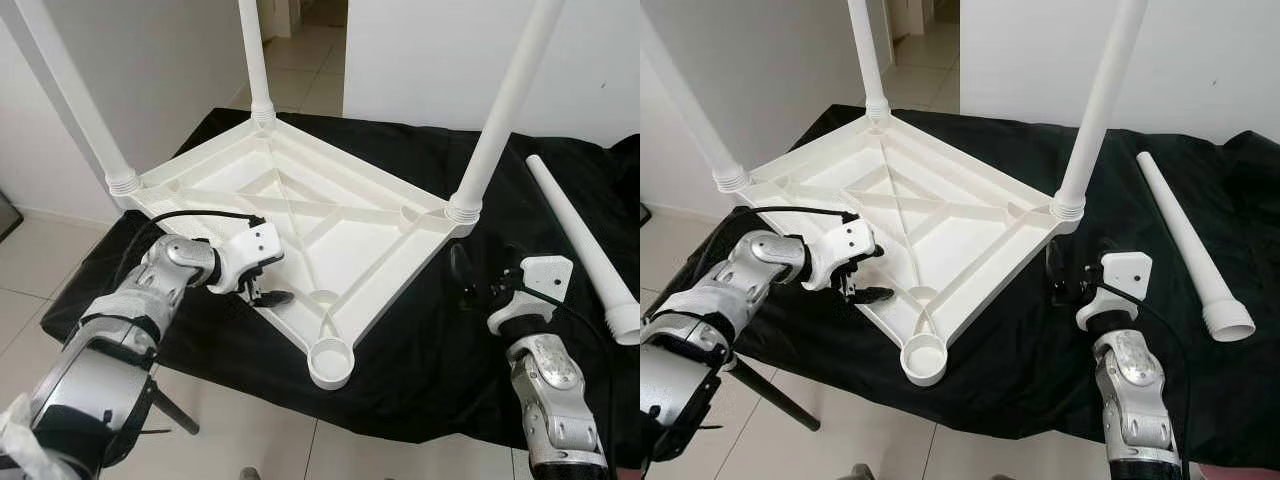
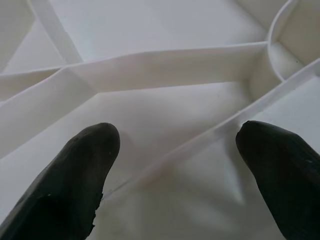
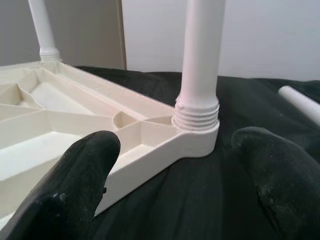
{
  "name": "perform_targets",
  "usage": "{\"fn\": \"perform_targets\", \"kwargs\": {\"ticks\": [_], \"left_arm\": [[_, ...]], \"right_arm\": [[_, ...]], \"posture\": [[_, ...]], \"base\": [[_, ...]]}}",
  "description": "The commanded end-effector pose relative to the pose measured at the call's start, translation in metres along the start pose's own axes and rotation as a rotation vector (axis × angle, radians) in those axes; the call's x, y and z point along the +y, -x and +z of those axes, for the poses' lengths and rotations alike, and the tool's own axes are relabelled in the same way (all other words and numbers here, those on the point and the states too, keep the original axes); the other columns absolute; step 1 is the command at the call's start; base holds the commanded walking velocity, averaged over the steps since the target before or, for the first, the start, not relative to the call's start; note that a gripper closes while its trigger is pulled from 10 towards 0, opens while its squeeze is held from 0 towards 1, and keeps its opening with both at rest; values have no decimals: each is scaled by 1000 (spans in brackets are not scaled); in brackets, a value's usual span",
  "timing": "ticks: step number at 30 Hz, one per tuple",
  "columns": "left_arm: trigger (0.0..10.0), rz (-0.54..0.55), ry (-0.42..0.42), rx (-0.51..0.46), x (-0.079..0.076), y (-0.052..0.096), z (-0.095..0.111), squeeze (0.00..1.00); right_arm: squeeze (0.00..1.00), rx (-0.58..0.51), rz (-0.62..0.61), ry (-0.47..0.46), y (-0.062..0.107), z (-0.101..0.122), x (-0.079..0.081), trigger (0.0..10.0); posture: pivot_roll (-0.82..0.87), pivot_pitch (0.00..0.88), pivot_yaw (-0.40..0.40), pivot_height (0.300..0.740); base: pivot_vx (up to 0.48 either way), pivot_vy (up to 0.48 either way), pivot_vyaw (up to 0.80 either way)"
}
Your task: Building children table
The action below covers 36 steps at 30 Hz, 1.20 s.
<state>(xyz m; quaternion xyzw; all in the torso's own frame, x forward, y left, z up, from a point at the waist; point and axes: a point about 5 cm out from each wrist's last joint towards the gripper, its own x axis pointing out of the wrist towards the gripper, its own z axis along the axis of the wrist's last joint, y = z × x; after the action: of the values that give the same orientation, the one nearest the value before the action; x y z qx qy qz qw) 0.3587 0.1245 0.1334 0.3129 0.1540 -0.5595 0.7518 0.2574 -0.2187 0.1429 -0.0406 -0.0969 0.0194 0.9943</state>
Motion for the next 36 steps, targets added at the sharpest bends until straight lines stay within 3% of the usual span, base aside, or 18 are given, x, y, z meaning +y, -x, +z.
{"fn": "perform_targets", "kwargs": {"ticks": [1, 13, 21, 22, 25, 26, 28, 29, 31, 32, 36], "left_arm": [[10000, -27, 14, 47, -7, -7, -8, 0], [10000, 32, 17, 56, -4, -20, -2, 0], [9725, -28, 45, 19, -6, -23, 2, 0], [6824, -34, 46, 15, -7, -23, 3, 0], [6824, -38, 42, 14, -7, -24, 3, 0], [4941, -50, 42, 10, -10, -26, 2, 0], [4941, -64, 41, 6, -14, -29, 0, 0], [2588, -82, 43, 3, -17, -31, -1, 0], [2588, -100, 45, 0, -21, -33, -2, 0], [1216, -120, 48, 1, -25, -36, -3, 0], [824, -152, 52, -1, -32, -40, -5, 0]], "right_arm": [[0, 14, 17, 1, 1, -1, 4, 10000], [0, 45, 54, 19, 1, 2, 5, 10000], [0, 55, 65, 27, 1, 4, 5, 10000], [0, 57, 65, 28, 1, 4, 4, 10000], [0, 60, 64, 30, 1, 4, 4, 10000], [0, 60, 62, 31, 1, 4, 4, 10000], [0, 61, 61, 32, 0, 4, 4, 10000], [0, 60, 60, 33, 0, 4, 3, 10000], [0, 60, 59, 33, 1, 5, 3, 10000], [0, 60, 58, 35, 0, 5, 3, 10000], [0, 59, 57, 36, 0, 5, 2, 10000]], "posture": [[-142, 75, 62, 740], [-154, 99, 32, 740], [-158, 102, 27, 740], [-158, 102, 27, 740], [-158, 102, 27, 740], [-166, 93, 31, 740], [-166, 93, 31, 740], [-167, 90, 30, 740], [-167, 90, 30, 740], [-166, 86, 31, 740], [-170, 81, 32, 740]], "base": [[0, 0, 0], [0, 0, 0], [0, 0, 0], [0, 0, 0], [0, 0, 0], [0, 0, 0], [0, 0, 0], [0, 0, 0], [0, 0, 0], [0, 0, 0], [0, 0, 0]]}}
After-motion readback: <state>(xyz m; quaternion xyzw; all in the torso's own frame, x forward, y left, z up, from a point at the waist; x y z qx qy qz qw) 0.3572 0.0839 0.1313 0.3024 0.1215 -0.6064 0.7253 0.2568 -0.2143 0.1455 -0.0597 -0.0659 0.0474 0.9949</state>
